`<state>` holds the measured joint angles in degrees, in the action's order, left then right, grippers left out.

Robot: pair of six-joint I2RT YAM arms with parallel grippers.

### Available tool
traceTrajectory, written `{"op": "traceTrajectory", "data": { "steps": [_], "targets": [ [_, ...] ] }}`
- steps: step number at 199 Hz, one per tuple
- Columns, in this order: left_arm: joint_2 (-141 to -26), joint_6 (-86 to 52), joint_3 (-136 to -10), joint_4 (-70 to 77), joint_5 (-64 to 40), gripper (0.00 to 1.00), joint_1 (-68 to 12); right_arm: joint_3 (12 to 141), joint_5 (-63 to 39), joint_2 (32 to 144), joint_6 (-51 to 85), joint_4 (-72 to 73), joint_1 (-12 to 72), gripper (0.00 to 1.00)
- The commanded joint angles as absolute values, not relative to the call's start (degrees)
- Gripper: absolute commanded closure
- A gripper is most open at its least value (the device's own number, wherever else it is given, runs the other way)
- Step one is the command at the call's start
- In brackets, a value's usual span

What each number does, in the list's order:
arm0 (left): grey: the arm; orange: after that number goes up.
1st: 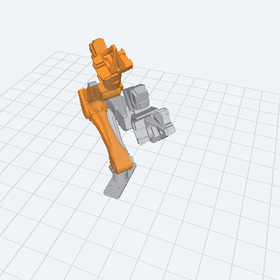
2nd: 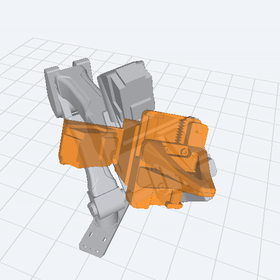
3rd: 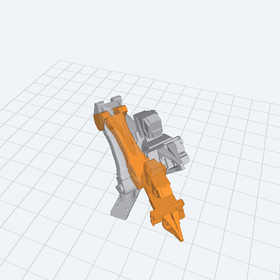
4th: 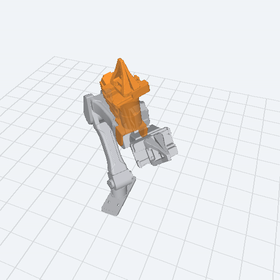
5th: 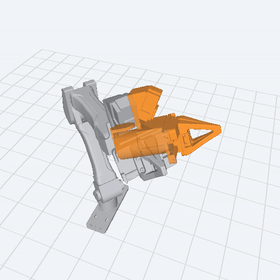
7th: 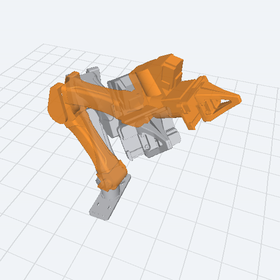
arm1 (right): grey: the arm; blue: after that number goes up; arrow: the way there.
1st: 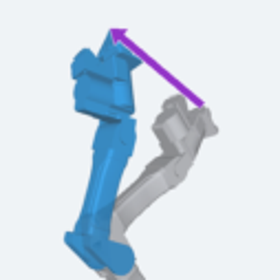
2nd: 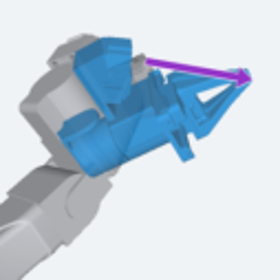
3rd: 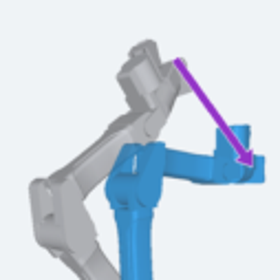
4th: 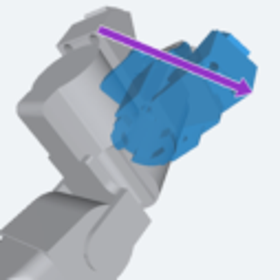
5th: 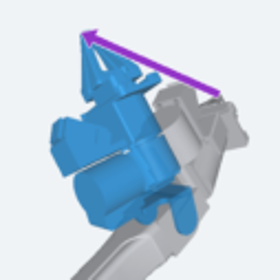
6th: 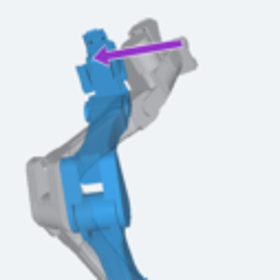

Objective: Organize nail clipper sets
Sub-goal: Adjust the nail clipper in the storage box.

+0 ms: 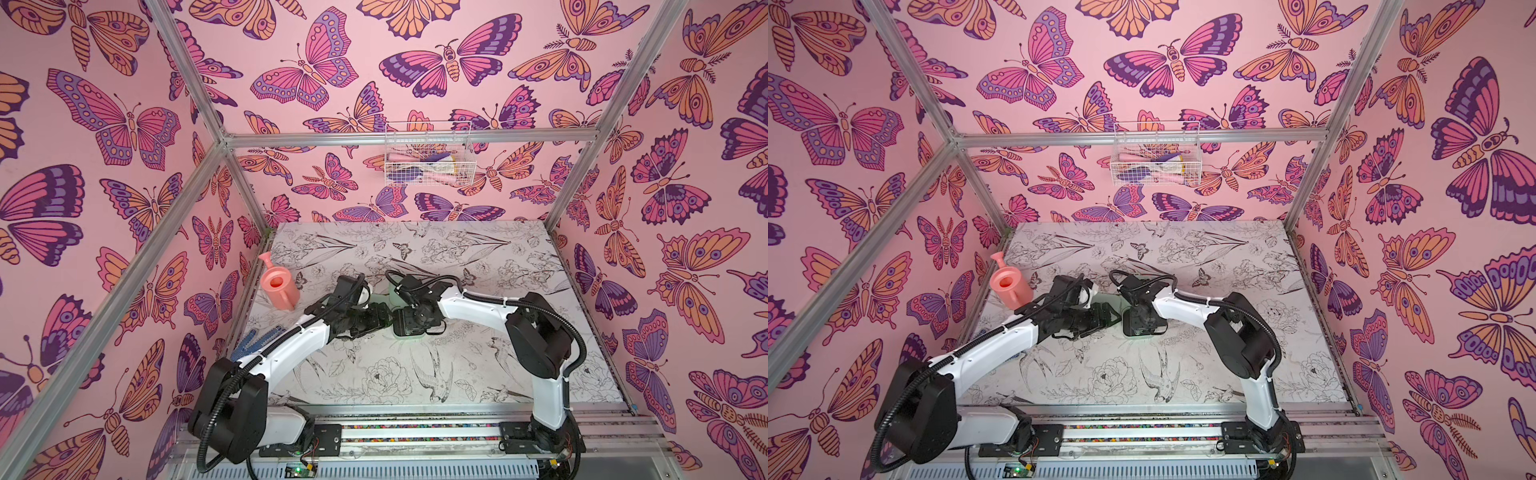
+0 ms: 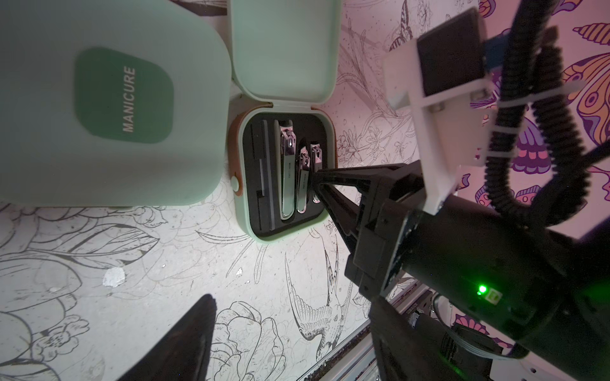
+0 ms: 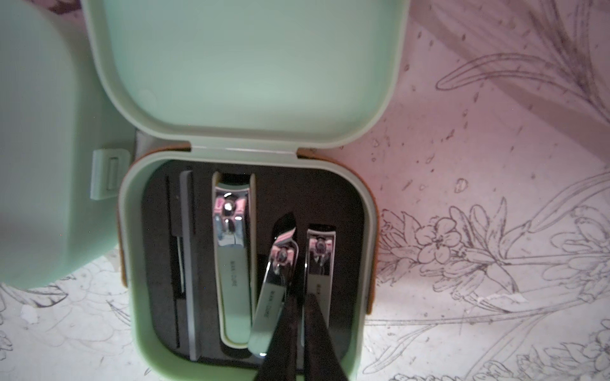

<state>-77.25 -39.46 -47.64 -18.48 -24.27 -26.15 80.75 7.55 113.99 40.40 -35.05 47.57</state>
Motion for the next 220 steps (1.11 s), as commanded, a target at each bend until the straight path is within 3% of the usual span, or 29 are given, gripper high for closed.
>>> {"op": "traceTrajectory", "data": {
  "steps": [1,117,220],
  "targets": [
    [-76.9,-39.3,-47.0,-19.3,-24.8,0.25,-25.8,81.5,6.5,111.2,39.3,-36.7,48.4,0.89],
    [-76.9,-39.2,-46.8,-19.3,-24.7,0.25,-25.8,82.6,-0.7,114.5,40.3,-32.9,49.4,0.91],
    [-77.1,-39.1,-47.1,-19.3,-24.7,0.25,-25.8,82.8,5.6,116.2,39.8,-36.9,49.3,0.93]
  ]
}}
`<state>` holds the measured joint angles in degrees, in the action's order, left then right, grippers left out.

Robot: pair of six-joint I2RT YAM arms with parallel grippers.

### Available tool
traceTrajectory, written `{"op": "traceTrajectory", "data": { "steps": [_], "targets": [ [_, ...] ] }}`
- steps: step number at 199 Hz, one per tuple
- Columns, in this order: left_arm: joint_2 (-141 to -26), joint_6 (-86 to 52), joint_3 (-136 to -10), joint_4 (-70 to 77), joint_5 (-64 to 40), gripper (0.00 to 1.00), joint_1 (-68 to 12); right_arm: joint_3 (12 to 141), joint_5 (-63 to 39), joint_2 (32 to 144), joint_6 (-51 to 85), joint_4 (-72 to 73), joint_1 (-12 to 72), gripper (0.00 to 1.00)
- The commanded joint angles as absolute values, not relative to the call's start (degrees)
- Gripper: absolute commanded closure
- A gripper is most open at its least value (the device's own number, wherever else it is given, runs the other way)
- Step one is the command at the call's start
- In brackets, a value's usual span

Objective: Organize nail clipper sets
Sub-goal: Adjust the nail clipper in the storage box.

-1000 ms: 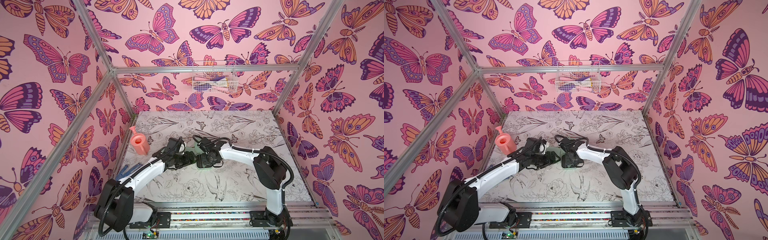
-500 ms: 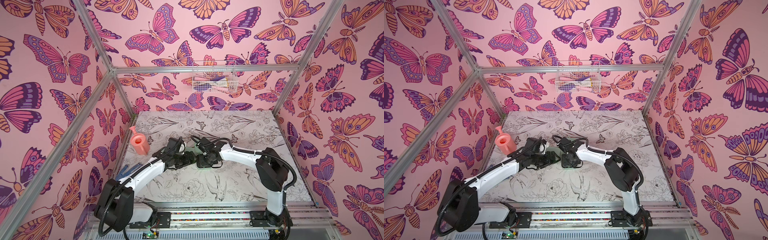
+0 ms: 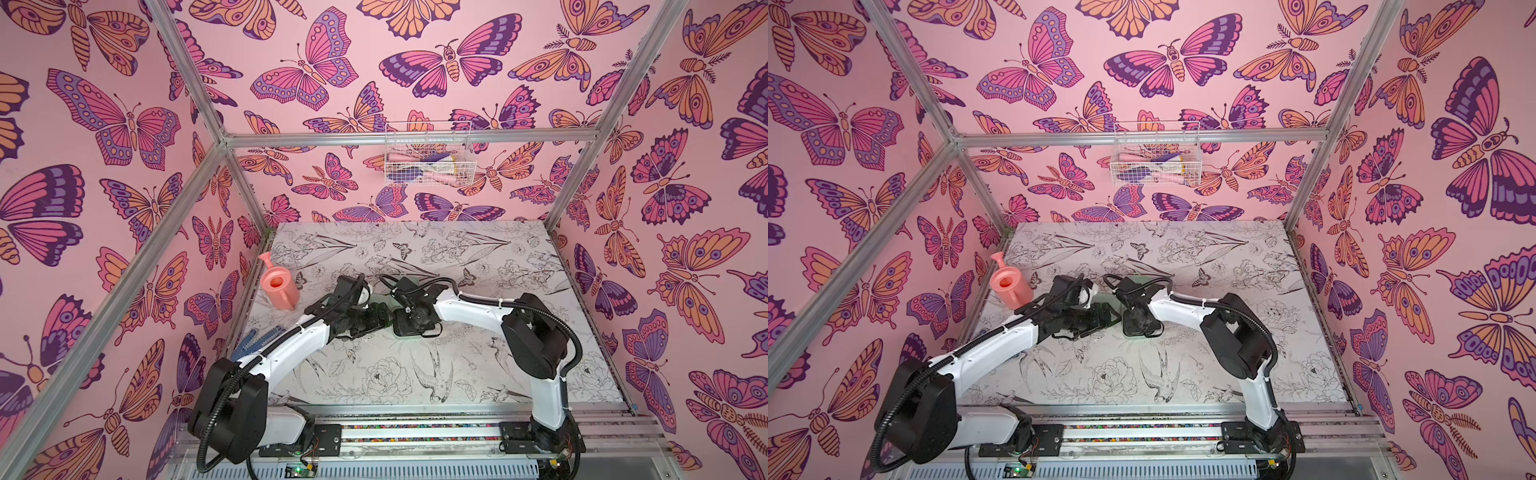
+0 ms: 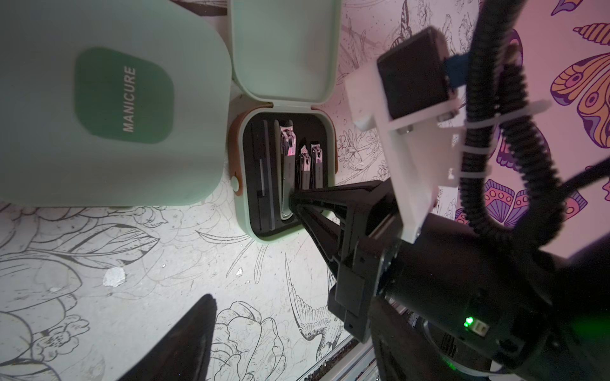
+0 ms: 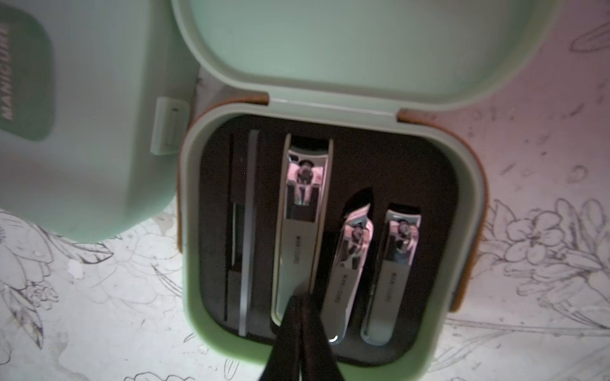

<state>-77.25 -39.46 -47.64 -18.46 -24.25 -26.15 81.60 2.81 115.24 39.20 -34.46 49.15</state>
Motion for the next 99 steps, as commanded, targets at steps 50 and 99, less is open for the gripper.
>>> {"op": "traceTrajectory", "data": {
  "steps": [50,99],
  "targets": [
    [-77.1,-39.1,-47.1,-19.3,-24.6,0.25,-25.8,83.0,4.3,116.9,39.8,-36.1,49.3,0.93],
    [-77.0,-39.1,-46.9,-19.3,-24.7,0.25,-25.8,83.3,3.3,114.5,39.2,-36.0,49.3,0.93]
  ]
}}
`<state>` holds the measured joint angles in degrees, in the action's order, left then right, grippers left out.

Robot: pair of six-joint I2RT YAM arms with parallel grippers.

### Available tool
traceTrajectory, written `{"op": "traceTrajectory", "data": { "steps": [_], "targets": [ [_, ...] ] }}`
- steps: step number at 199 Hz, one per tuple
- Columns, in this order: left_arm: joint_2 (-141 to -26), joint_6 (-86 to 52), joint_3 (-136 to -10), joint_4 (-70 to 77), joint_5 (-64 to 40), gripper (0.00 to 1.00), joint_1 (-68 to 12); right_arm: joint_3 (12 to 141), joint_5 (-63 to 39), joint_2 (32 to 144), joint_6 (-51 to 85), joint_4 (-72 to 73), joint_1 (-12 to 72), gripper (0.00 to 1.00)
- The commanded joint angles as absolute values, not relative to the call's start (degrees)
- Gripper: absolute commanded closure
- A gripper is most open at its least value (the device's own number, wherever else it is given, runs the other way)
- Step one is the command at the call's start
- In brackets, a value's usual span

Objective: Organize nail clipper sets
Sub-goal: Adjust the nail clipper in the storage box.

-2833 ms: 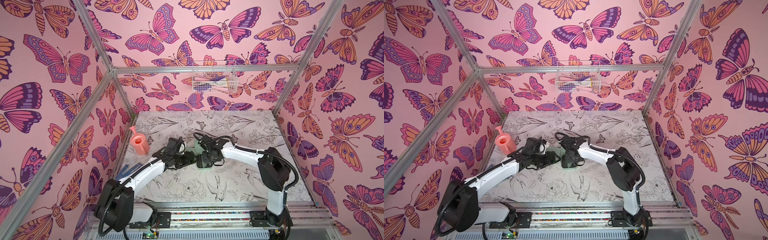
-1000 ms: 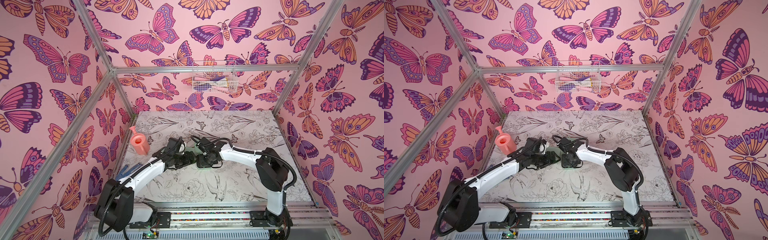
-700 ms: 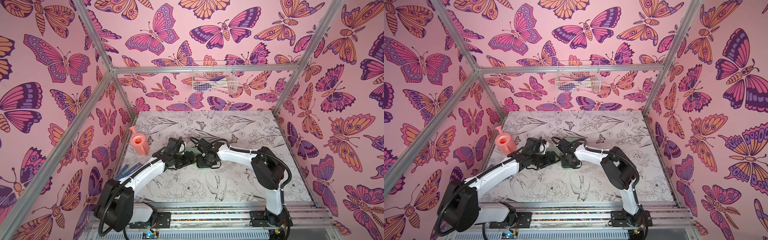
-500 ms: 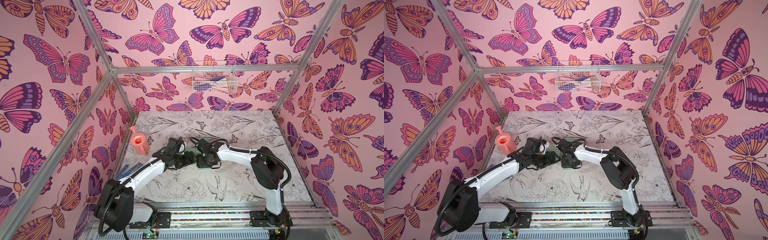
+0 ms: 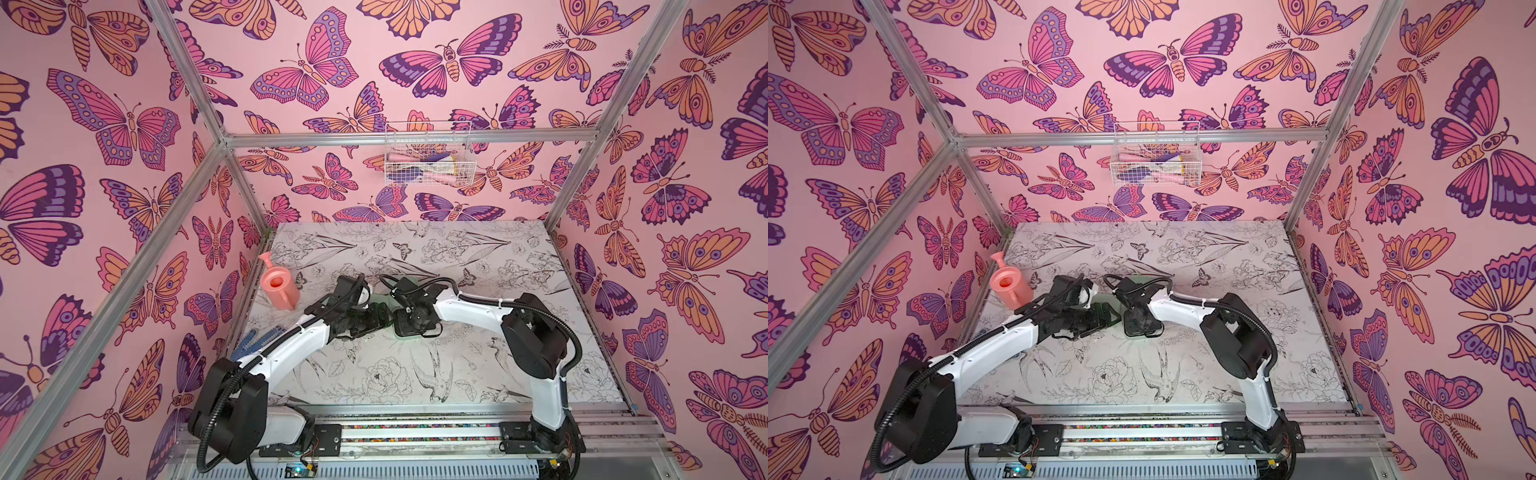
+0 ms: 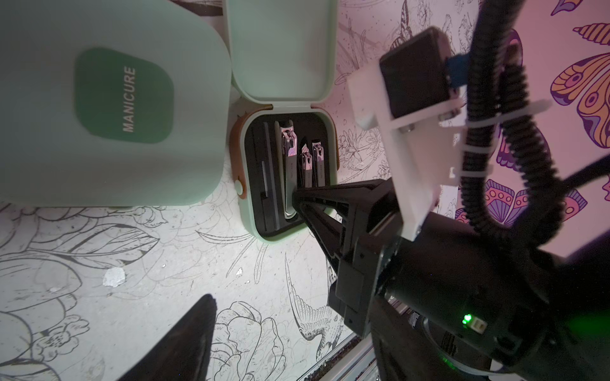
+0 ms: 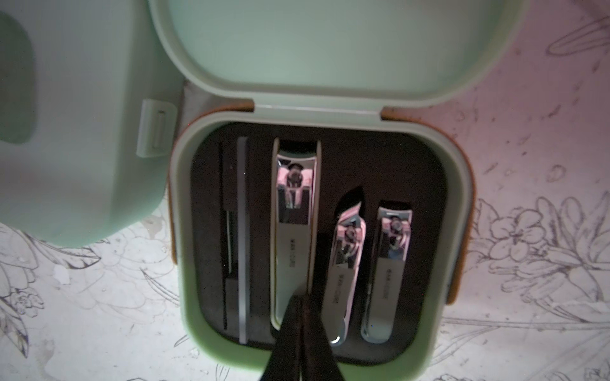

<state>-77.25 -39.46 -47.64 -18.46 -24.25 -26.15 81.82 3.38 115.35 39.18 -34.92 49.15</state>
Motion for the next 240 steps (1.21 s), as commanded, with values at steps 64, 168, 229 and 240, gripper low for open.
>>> {"op": "traceTrajectory", "data": {
  "steps": [64,168,229,240],
  "targets": [
    [-76.8,-39.3,-46.8,-19.3,-24.6,0.25,-25.8,84.2,4.0,113.2,38.6,-37.1,49.3,0.93],
    [-76.3,-39.3,-46.6,-19.3,-24.5,0.25,-25.8,83.9,7.5,116.4,38.7,-39.6,49.0,0.93],
    [-76.1,-39.3,-46.5,-19.3,-24.4,0.25,-25.8,84.0,8.3,117.9,38.8,-40.2,49.0,0.93],
    [-75.9,-39.4,-46.4,-19.3,-24.4,0.25,-25.8,84.1,8.8,118.3,38.7,-40.7,49.0,0.93]
  ]
}}
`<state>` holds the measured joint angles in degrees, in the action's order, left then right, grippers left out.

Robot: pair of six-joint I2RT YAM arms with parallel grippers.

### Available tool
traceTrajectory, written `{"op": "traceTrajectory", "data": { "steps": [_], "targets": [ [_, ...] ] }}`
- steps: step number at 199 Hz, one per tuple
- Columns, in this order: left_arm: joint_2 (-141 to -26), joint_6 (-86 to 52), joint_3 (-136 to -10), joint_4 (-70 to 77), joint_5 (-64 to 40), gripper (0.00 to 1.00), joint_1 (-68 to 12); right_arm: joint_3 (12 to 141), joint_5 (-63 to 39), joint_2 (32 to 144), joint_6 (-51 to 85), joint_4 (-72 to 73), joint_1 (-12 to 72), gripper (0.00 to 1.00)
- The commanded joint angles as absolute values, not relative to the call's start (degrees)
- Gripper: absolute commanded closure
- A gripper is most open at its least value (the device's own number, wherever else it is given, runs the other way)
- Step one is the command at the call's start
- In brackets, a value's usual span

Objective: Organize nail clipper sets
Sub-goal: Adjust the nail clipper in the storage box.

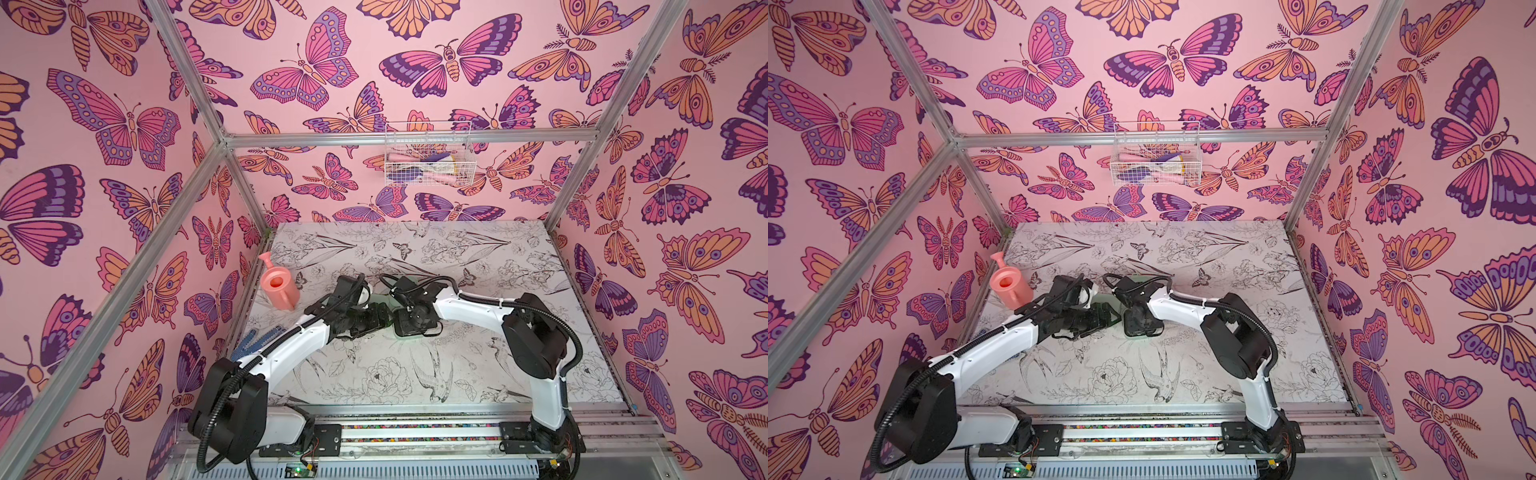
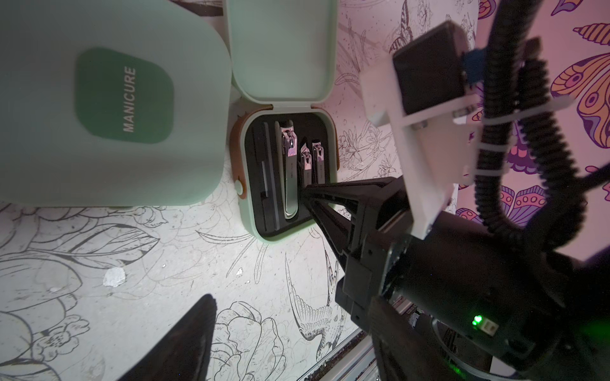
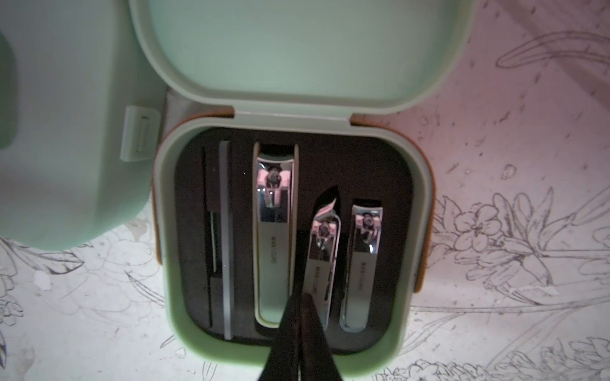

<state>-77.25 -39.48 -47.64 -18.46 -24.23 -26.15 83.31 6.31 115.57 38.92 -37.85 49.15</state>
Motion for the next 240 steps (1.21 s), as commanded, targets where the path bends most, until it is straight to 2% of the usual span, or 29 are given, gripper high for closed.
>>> {"op": "traceTrajectory", "data": {
  "steps": [1,179,240],
  "targets": [
    [-75.9,-39.4,-46.4,-19.3,-24.4,0.25,-25.8,84.1,8.8,118.3,38.7,-40.7,49.0,0.93],
    [-74.3,-37.7,-49.0,-22.6,-22.9,0.25,-24.6,80.3,9.9,118.5,39.5,-39.9,49.0,0.94],
    [-78.7,-34.1,-59.1,-25.2,-22.0,0.19,-19.0,90.1,13.9,110.1,34.1,-45.5,48.9,0.92]
  ]
}}
